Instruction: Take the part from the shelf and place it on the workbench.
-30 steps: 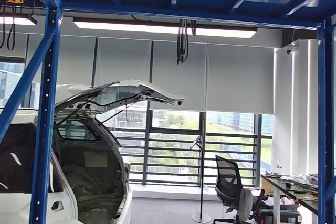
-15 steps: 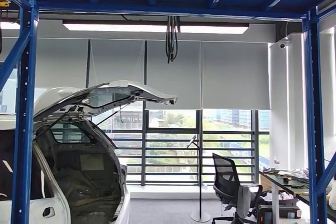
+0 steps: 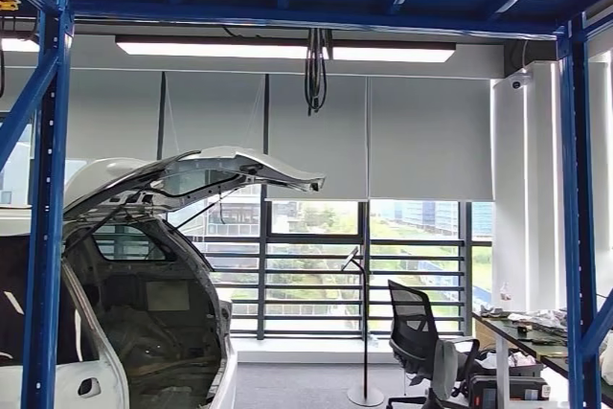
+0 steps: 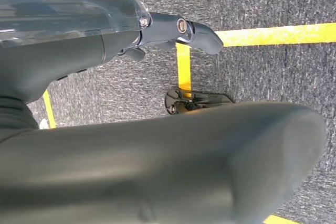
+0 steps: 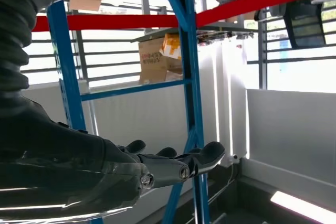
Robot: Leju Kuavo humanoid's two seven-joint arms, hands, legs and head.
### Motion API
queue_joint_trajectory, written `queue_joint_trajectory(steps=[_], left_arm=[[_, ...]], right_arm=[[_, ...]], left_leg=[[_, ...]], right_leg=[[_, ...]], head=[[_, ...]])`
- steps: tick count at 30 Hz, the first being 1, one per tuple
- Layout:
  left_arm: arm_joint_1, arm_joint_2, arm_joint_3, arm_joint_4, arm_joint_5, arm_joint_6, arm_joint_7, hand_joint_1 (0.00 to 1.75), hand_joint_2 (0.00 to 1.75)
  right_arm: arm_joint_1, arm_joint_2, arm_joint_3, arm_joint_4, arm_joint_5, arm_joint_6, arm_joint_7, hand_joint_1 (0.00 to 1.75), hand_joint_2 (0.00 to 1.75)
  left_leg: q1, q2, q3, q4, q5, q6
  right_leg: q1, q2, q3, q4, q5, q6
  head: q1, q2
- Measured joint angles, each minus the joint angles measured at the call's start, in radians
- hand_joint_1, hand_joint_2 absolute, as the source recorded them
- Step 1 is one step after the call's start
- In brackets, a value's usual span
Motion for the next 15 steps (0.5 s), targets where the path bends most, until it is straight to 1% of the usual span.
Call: queue_joint_trajectory(steps=[3,7,15], left_arm=[[0.0,0.0,-0.003,0.0,-0.006,0.0,-0.001,0.0,0.0],[0.0,0.0,-0.011,0.0,-0.016,-0.002,-0.001,0.0,0.0],[0.0,0.0,-0.015,0.0,-0.03,-0.003,-0.001,0.0,0.0]], right_arm=[[-0.001,-0.003,0.017,0.027,0.001,0.012,0.009,0.0,1.75],[0.004,0.0,0.016,0.086,0.001,0.019,0.008,0.0,1.75],[0.035,0.038,-0.063,0.161,0.001,0.019,-0.041,0.0,1.75]], left_leg=[[-0.001,0.0,0.0,0.0,0.0,0.0],[-0.001,0.0,0.0,0.0,0.0,0.0],[-0.001,0.0,0.0,0.0,-0.001,0.001]], right_leg=[[-0.001,0.0,0.001,-0.001,0.0,0.0],[-0.001,0.0,0.001,-0.001,0.0,0.0],[-0.001,-0.001,0.001,-0.002,0.0,0.0]], head=[[0.0,0.0],[0.0,0.0],[0.0,0.0]])
